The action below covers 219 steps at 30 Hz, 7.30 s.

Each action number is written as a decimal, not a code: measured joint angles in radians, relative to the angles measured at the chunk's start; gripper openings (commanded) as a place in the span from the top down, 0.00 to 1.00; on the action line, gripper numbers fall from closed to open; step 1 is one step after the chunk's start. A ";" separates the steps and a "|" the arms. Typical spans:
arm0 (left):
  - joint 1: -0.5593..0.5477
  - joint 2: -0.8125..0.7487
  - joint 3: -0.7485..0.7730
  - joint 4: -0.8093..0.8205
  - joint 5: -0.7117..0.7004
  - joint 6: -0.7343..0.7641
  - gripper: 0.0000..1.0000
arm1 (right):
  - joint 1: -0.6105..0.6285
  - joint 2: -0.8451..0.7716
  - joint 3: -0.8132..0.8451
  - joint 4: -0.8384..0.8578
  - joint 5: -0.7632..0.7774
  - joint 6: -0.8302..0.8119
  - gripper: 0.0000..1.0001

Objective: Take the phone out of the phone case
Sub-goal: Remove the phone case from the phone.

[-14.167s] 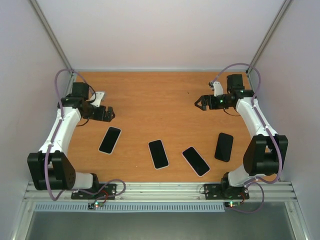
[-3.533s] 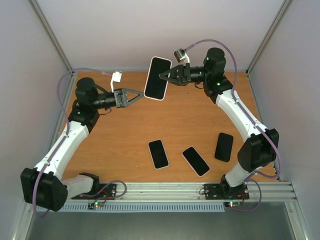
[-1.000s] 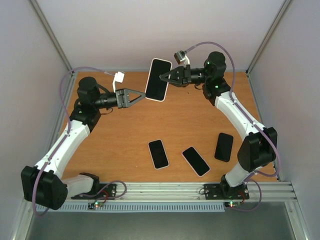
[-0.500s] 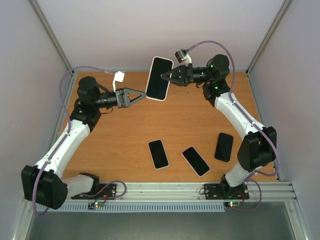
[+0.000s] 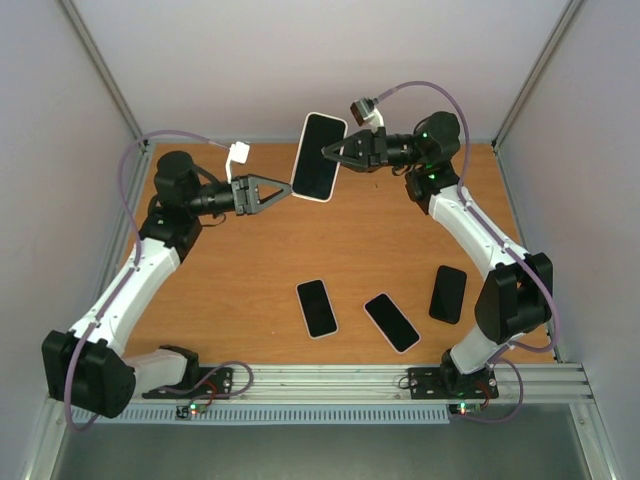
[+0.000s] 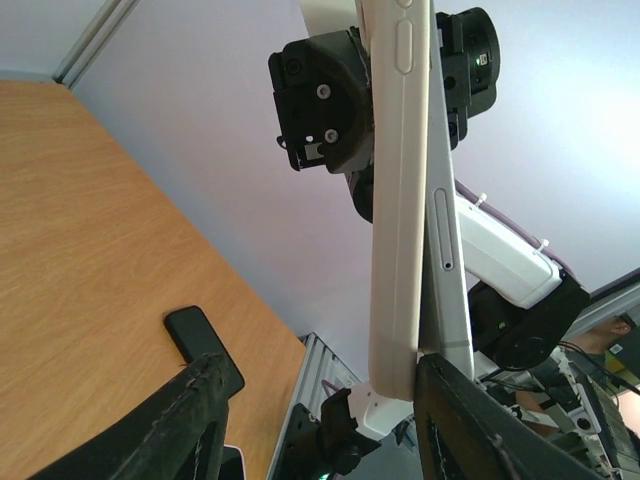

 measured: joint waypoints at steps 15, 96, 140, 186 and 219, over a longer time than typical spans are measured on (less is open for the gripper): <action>0.001 0.005 0.055 -0.089 0.041 0.042 0.53 | 0.040 0.000 -0.024 0.074 0.002 0.022 0.99; 0.020 0.026 -0.100 0.089 -0.122 -0.237 1.00 | 0.071 0.085 0.299 -1.310 0.092 -0.875 0.63; -0.021 0.019 -0.098 0.172 0.037 -0.291 0.72 | 0.055 0.088 0.079 -0.480 -0.128 -0.250 0.99; 0.028 0.104 -0.063 -0.264 -0.281 -0.374 1.00 | 0.246 0.055 0.467 -1.647 0.904 -1.598 0.19; 0.043 0.171 -0.068 -0.200 -0.300 -0.554 1.00 | 0.591 0.054 0.216 -1.260 1.596 -2.027 0.54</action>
